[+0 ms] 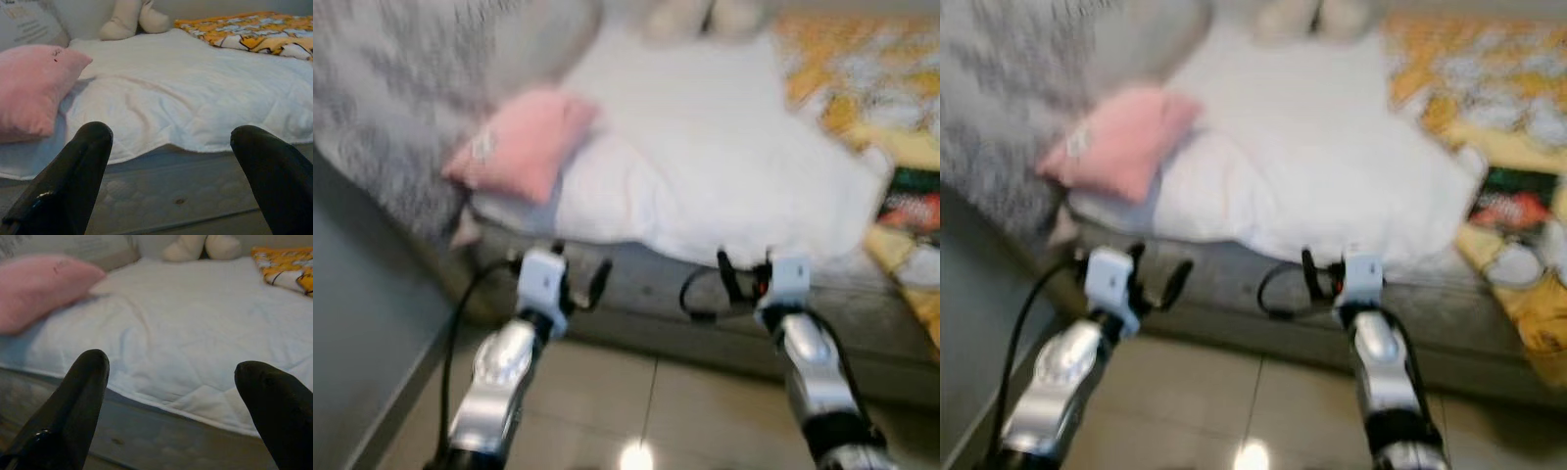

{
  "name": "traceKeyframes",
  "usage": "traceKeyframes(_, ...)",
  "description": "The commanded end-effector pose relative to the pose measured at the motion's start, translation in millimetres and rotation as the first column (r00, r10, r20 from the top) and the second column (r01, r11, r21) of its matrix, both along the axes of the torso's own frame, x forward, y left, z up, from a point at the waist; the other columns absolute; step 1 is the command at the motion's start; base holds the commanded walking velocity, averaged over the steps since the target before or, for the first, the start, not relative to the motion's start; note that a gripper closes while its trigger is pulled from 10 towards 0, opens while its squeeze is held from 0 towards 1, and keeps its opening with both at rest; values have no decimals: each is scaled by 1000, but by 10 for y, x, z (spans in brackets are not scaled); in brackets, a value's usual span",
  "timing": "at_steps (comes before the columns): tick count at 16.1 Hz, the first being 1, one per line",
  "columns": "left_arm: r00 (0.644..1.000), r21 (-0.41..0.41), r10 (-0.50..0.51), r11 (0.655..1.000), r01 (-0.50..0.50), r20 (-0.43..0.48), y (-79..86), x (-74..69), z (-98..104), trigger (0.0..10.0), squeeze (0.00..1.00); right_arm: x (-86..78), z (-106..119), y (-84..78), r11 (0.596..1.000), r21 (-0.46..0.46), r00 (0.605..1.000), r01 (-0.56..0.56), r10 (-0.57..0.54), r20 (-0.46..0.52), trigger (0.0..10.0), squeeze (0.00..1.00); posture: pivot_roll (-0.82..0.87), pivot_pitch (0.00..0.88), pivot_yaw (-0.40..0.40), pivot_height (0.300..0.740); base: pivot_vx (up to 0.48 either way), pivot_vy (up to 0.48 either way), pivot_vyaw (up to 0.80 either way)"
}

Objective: Clean up the room

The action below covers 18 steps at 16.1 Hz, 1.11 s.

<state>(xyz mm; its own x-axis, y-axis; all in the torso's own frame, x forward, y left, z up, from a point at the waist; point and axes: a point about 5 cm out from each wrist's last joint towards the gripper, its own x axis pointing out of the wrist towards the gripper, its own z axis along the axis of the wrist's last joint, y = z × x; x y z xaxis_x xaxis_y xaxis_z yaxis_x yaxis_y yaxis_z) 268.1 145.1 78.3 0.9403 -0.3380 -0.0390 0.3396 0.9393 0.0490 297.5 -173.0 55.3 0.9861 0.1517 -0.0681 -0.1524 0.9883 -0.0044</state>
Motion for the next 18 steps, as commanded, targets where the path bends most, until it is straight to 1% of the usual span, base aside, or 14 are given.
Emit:
traceKeyframes(1,998,-8,67,998,-67,4,62,7,-8,10000,0,-12,38,-17,1000,19,1000,11,-11,23,10000,0,-127,0,78,740,0,0,-706)
traceKeyframes(2,996,-10,89,996,-89,8,82,13,-5,10000,0,-13,46,-29,999,31,999,24,-25,27,10000,0,-127,0,78,740,0,0,-706)
traceKeyframes(3,989,-28,146,989,-145,21,142,-12,-2,10000,0,-56,68,-150,993,40,993,112,-113,43,10000,0,-126,0,71,740,0,0,-688)
traceKeyframes(4,986,-27,167,986,-166,27,176,-56,-11,10000,0,-106,51,-255,982,56,983,181,-183,36,10000,0,-124,0,69,740,0,0,-688)
traceKeyframes(5,981,-29,193,981,-193,15,205,-85,-39,10000,0,-127,25,-312,976,59,977,211,-212,26,10000,0,-125,0,70,740,0,0,-700)
traceKeyframes(6,980,-32,200,979,-200,7,206,-100,-50,10000,0,-114,70,-325,978,33,977,204,-206,64,10000,0,-124,0,71,740,0,0,0)
traceKeyframes(8,976,-40,217,976,-216,17,206,-102,-42,10000,0,-77,180,-305,982,15,973,189,-190,128,10000,0,-127,0,76,740,0,0,0)
traceKeyframes(9,965,-65,264,963,-263,2,210,-92,-47,10000,0,-21,252,-245,989,-4,977,149,-147,153,10000,0,-128,0,80,740,0,0,0)
traceKeyframes(11,955,-71,296,953,-295,-6,203,-95,-59,10000,0,24,243,-201,993,-15,986,119,-117,121,10000,0,-127,0,79,740,0,-429,0)
traceKeyframes(12,956,-67,294,954,-294,-7,174,-100,-67,10000,0,52,207,-132,998,-27,996,57,-54,76,10000,0,-126,0,77,740,0,-446,0)
traceKeyframes(13,956,-58,293,954,-293,-5,164,-105,-72,10000,0,58,180,-112,999,-30,998,40,-38,57,10000,0,-124,0,74,740,0,-446,0)
traceKeyframes(16,949,-62,315,947,-315,-10,186,-101,-83,10000,0,58,162,-125,998,-28,997,62,-61,51,10000,0,-124,0,74,740,0,-441,0)
traceKeyframes(18,947,-63,320,945,-320,-16,204,-97,-83,10000,0,35,171,-82,999,-9,998,32,-32,56,10000,0,-126,0,72,740,0,-439,0)
